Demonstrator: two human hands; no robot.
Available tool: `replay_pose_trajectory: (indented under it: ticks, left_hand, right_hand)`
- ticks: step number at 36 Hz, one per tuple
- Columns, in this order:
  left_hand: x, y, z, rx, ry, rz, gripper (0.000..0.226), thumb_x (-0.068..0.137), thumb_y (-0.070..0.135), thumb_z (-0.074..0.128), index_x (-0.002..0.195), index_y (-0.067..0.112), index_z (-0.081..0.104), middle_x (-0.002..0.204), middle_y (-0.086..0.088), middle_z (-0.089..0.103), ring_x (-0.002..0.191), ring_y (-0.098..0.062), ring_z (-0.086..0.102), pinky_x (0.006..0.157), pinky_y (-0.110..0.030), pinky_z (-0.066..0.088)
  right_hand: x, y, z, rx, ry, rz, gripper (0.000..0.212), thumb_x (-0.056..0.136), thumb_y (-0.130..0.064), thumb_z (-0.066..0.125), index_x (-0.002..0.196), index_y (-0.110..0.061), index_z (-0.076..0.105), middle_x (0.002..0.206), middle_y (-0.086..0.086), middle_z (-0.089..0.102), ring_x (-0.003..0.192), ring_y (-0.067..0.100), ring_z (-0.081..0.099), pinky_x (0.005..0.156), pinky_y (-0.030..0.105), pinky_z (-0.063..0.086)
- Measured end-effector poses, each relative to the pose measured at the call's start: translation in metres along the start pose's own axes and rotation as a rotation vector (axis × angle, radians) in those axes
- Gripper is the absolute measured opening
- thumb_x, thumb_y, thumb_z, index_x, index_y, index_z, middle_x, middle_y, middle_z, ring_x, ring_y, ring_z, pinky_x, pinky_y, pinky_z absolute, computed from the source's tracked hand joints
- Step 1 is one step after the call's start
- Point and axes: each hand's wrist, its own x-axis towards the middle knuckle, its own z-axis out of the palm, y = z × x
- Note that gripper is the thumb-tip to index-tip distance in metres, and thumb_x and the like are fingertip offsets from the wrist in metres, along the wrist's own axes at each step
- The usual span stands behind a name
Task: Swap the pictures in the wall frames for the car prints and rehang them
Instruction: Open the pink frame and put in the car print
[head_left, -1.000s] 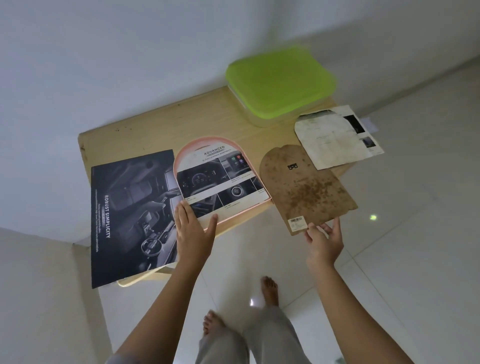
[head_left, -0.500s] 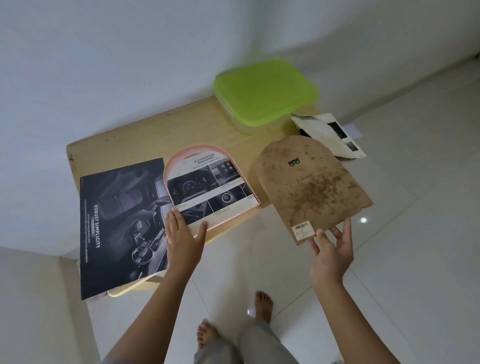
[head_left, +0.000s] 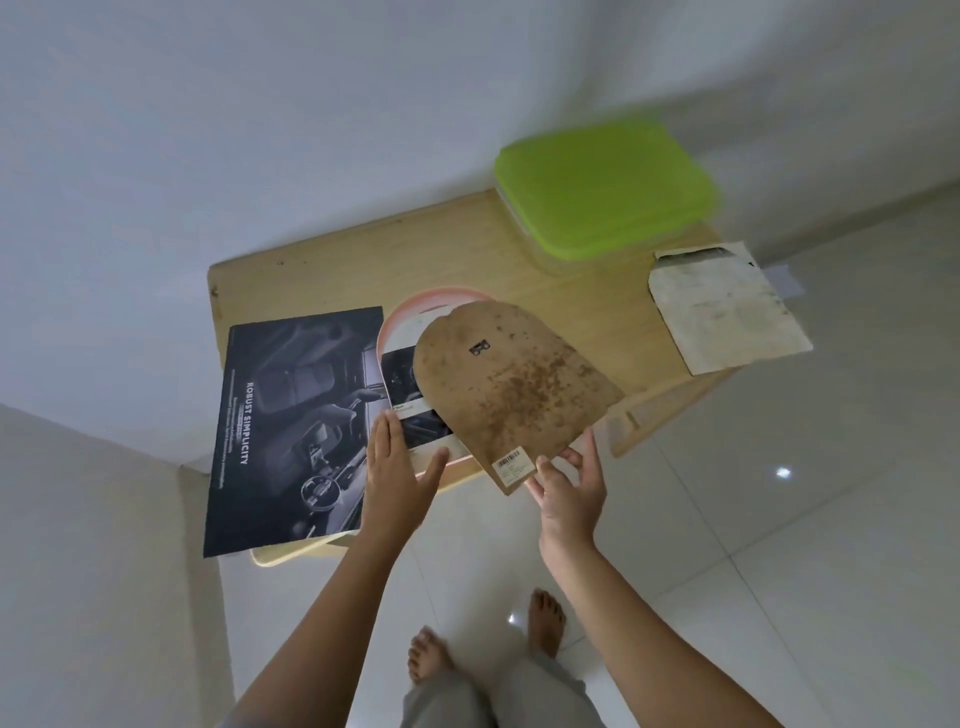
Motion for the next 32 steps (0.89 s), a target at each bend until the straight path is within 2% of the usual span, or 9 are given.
replay_pose_trajectory:
  ticks: [4, 7, 11, 14, 17, 21, 25, 28, 32]
  left_hand:
    - [-0.001, 0.002, -0.003, -0.054, -0.009, -0.009, 0.090, 0.086, 0.059, 0.046, 0.149, 0.017, -0.003, 0.158, 0.000, -0.005, 0.145, -0.020, -0.005, 0.115, -0.043, 0.009]
    - [-0.001, 0.004, -0.004, -0.079, -0.004, -0.024, 0.089, 0.087, 0.058, 0.047, 0.149, 0.018, -0.002, 0.158, 0.001, -0.003, 0.145, -0.021, -0.003, 0.115, -0.044, 0.009]
    - [0.001, 0.004, -0.003, -0.102, -0.011, -0.040, 0.088, 0.087, 0.055, 0.048, 0.149, 0.019, -0.003, 0.158, 0.002, -0.003, 0.145, -0.021, -0.002, 0.115, -0.046, 0.010]
    - [0.002, 0.004, -0.002, -0.123, -0.018, -0.049, 0.087, 0.088, 0.054, 0.049, 0.149, 0.019, -0.003, 0.158, 0.003, -0.003, 0.145, -0.021, -0.002, 0.115, -0.047, 0.011]
    - [0.003, 0.003, -0.001, -0.134, -0.027, -0.060, 0.083, 0.090, 0.049, 0.049, 0.149, 0.020, -0.002, 0.158, 0.004, -0.003, 0.145, -0.021, -0.001, 0.115, -0.046, 0.011]
    - [0.003, 0.004, -0.002, -0.153, -0.015, -0.076, 0.073, 0.095, 0.038, 0.045, 0.149, 0.021, 0.000, 0.158, 0.004, -0.002, 0.145, -0.021, 0.001, 0.115, -0.046, 0.010]
    - [0.003, 0.005, -0.001, -0.140, -0.007, -0.074, 0.072, 0.094, 0.041, 0.044, 0.148, 0.022, 0.001, 0.158, 0.004, -0.001, 0.145, -0.020, 0.001, 0.114, -0.046, 0.011]
    - [0.003, 0.004, 0.001, -0.113, 0.002, -0.069, 0.076, 0.092, 0.048, 0.044, 0.149, 0.022, 0.000, 0.158, 0.004, -0.003, 0.145, -0.019, -0.001, 0.115, -0.045, 0.010]
    - [0.003, 0.004, 0.001, -0.099, 0.005, -0.073, 0.078, 0.092, 0.050, 0.044, 0.149, 0.021, 0.000, 0.158, 0.004, -0.003, 0.145, -0.019, -0.001, 0.115, -0.045, 0.010]
  right_hand:
    - [0.002, 0.011, 0.002, -0.138, -0.057, -0.019, 0.073, 0.082, 0.008, 0.059, 0.142, -0.022, 0.032, 0.114, 0.008, 0.058, 0.088, 0.012, 0.063, 0.072, 0.029, 0.057]
    - [0.005, 0.018, -0.002, -0.357, -0.110, -0.102, 0.071, 0.079, -0.006, 0.069, 0.140, -0.021, 0.036, 0.103, 0.002, 0.067, 0.095, 0.012, 0.063, 0.085, 0.043, 0.055]
    - [0.013, 0.009, -0.012, -0.522, -0.098, -0.190, 0.050, 0.080, -0.015, 0.070, 0.127, -0.019, 0.051, 0.090, -0.005, 0.068, 0.091, 0.011, 0.063, 0.083, 0.046, 0.055]
    - [0.023, -0.009, -0.019, -0.594, -0.040, -0.315, 0.027, 0.084, -0.015, 0.065, 0.110, -0.015, 0.060, 0.091, 0.002, 0.066, 0.084, 0.013, 0.062, 0.076, 0.039, 0.056]
    - [0.041, -0.029, -0.017, -0.639, -0.051, -0.463, 0.020, 0.088, -0.014, 0.060, 0.108, -0.013, 0.062, 0.100, 0.007, 0.064, 0.090, 0.017, 0.061, 0.071, 0.017, 0.050]
    - [0.067, -0.048, -0.001, -0.815, -0.212, -0.560, 0.037, 0.089, -0.018, 0.058, 0.125, -0.010, 0.053, 0.127, 0.009, 0.051, 0.113, 0.018, 0.051, 0.095, 0.028, 0.044]
    - [0.086, -0.053, 0.012, -1.137, -0.450, -0.487, 0.062, 0.088, -0.038, 0.057, 0.142, -0.017, 0.034, 0.149, 0.006, 0.026, 0.139, 0.020, 0.021, 0.110, 0.035, 0.026]
    - [0.090, -0.052, 0.014, -1.282, -0.472, -0.509, 0.073, 0.083, -0.045, 0.061, 0.143, -0.015, 0.032, 0.146, 0.009, 0.031, 0.135, 0.024, 0.024, 0.108, 0.038, 0.030]
    - [0.093, -0.056, 0.007, -1.291, -0.402, -0.508, 0.077, 0.077, -0.045, 0.068, 0.139, -0.012, 0.038, 0.131, 0.011, 0.044, 0.124, 0.026, 0.038, 0.100, 0.037, 0.039]
